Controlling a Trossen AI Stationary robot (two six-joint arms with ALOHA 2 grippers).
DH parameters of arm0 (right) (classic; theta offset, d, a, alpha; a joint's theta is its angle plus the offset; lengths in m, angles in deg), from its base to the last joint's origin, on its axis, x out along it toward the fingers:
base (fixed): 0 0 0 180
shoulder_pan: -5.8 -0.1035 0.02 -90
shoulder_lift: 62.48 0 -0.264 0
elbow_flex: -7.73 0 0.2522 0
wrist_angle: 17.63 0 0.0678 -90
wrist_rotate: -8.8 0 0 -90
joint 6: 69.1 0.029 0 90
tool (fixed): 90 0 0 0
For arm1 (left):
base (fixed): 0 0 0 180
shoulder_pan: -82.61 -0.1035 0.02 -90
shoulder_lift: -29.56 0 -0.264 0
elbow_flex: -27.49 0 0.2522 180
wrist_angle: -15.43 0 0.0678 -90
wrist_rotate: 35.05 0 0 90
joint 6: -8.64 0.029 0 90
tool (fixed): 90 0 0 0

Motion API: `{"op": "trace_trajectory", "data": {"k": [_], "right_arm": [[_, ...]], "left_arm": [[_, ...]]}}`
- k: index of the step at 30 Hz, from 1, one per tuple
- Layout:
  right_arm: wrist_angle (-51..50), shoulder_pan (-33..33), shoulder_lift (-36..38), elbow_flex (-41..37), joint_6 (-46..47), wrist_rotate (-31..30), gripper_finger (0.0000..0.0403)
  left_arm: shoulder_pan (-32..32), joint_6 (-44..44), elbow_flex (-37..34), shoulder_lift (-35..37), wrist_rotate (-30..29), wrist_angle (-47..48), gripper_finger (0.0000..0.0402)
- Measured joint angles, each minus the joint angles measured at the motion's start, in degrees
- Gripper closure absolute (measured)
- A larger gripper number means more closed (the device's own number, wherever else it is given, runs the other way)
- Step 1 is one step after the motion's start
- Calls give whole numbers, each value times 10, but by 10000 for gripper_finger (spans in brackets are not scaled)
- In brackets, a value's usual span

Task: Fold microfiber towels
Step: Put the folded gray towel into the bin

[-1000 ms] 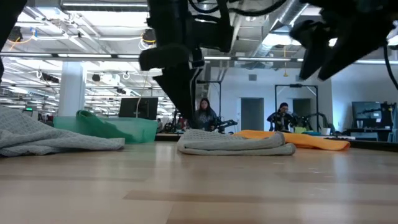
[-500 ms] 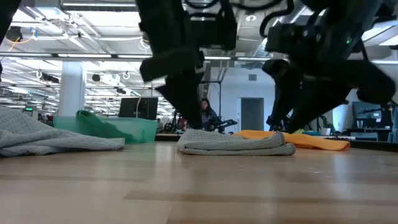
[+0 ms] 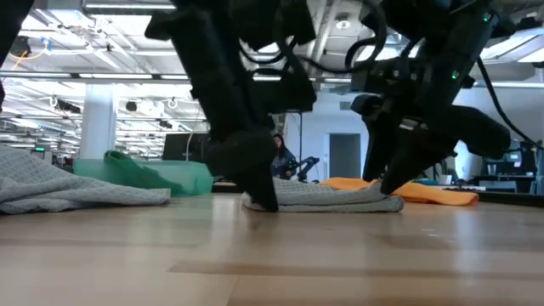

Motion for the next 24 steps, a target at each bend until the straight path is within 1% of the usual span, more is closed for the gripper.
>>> {"op": "trace_trajectory", "data": {"k": [2, 4, 5, 8, 10, 13, 16, 19, 20, 21, 24], "right_arm": [[16, 5, -16, 3, -4, 0, 198], [-2, 8, -26, -1, -4, 0, 198], [9, 8, -33, 0, -4, 0, 198], [9, 7, -48, 3, -4, -5, 198], [7, 7, -57, 4, -4, -7, 198], [3, 7, -65, 4, 0, -9, 199], [1, 7, -66, 4, 15, -9, 207], [-3, 7, -66, 4, 38, -6, 231], [-4, 7, -65, 4, 47, -4, 242], [-4, 7, -65, 4, 54, -2, 256], [-4, 7, -66, 3, 61, 1, 300]], "left_arm": [[-6, -11, -7, 2, 5, -2, 233], [-11, -24, -10, 3, 13, -2, 233], [-13, -28, -12, 4, 16, -2, 233], [-15, -28, -15, 4, 17, -3, 233], [-16, -29, -17, 4, 19, -3, 241], [-17, -34, -17, 3, 21, -3, 271], [-17, -35, -17, 2, 20, 0, 318], [-18, -34, -18, 1, 15, 5, 373], [-18, -35, -18, 1, 14, 6, 386], [-18, -42, -18, 1, 14, 7, 391], [-19, -63, -18, 1, 18, 8, 389]]}}
